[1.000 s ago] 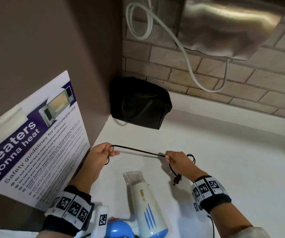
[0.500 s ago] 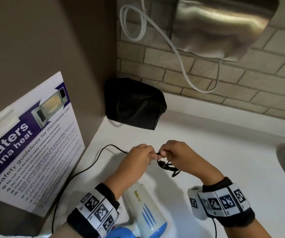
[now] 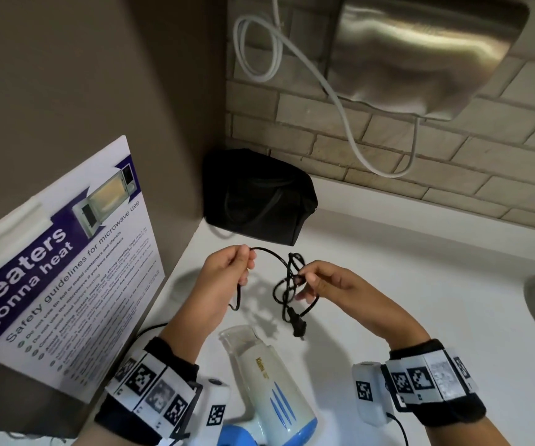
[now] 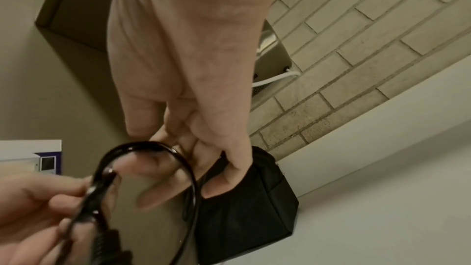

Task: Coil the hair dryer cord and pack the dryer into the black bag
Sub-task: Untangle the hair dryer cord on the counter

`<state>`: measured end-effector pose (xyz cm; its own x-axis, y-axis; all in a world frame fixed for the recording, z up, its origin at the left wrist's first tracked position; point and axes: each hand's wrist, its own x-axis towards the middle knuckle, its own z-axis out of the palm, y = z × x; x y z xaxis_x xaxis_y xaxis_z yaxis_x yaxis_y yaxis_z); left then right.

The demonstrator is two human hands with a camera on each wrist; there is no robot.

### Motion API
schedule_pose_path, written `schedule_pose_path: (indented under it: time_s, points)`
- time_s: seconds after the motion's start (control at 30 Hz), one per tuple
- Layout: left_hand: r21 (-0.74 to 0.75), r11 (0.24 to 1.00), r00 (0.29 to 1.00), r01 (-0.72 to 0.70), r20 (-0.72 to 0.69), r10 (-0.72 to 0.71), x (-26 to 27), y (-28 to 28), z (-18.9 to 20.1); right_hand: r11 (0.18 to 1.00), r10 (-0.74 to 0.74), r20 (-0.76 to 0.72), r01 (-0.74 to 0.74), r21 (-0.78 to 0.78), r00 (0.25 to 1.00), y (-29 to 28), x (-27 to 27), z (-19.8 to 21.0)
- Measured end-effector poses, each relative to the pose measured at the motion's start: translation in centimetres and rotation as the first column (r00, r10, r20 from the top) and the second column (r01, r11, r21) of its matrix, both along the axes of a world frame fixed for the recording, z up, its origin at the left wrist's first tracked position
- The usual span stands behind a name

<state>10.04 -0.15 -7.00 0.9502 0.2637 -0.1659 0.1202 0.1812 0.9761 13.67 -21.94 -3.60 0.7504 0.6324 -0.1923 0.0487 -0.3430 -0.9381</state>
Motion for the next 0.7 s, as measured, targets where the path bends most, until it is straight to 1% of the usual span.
schedule_pose_path:
  time_s: [0.03,0.07,0.2,0.3,0.33,0.37,0.43,0.53,0.63,0.67,0.7]
  points:
    - [-0.076,0.997,1.000,-0.026,-0.002,0.026,0.2,0.4,0.1,0.999,-0.023,-0.028,0.024,0.030,0.999,0.0,0.0,0.0]
    - [-0.121,0.992,0.999,-0.043,-0.005,0.043,0.3,0.7,0.3,0.998,-0.039,-0.043,0.041,0.049,0.998,-0.1,0.0,-0.2]
    - [-0.140,0.989,0.998,-0.056,-0.008,0.056,0.4,1.2,0.3,0.991,-0.103,-0.031,0.105,0.085,0.994,-0.3,0.1,-0.7]
    - [-0.179,0.980,0.996,-0.088,-0.016,0.087,0.5,1.3,0.5,0.981,-0.157,-0.056,0.162,0.107,0.986,-0.4,0.1,-1.3]
    - [-0.170,0.981,0.995,-0.095,-0.011,0.094,0.5,1.4,0.5,0.978,-0.170,-0.064,0.176,0.109,0.983,-0.4,0.1,-1.5]
    - [-0.138,0.986,0.996,-0.089,0.000,0.090,0.4,1.5,0.3,0.977,-0.178,-0.069,0.185,0.110,0.982,-0.4,0.1,-1.6]
    - [-0.015,0.999,0.999,-0.045,0.011,0.046,0.1,1.5,0.2,0.978,-0.180,-0.049,0.184,0.099,0.982,-0.4,0.1,-1.7]
    - [0.203,0.976,0.996,0.075,-0.056,-0.064,-0.4,1.3,0.3,0.976,-0.189,-0.028,0.191,0.107,0.982,-0.2,0.0,-1.6]
    - [0.285,0.928,0.971,0.240,-0.079,-0.227,-0.7,0.9,0.7,0.962,-0.224,-0.025,0.225,0.156,0.974,0.1,-0.1,-1.6]
    - [0.300,0.921,0.968,0.250,-0.069,-0.241,-0.8,0.9,0.7,0.957,-0.243,-0.014,0.242,0.162,0.970,0.1,0.0,-1.6]
    - [0.296,0.931,0.977,0.213,-0.052,-0.207,-0.7,1.0,0.6,0.950,-0.268,-0.001,0.264,0.163,0.963,0.0,0.1,-1.7]
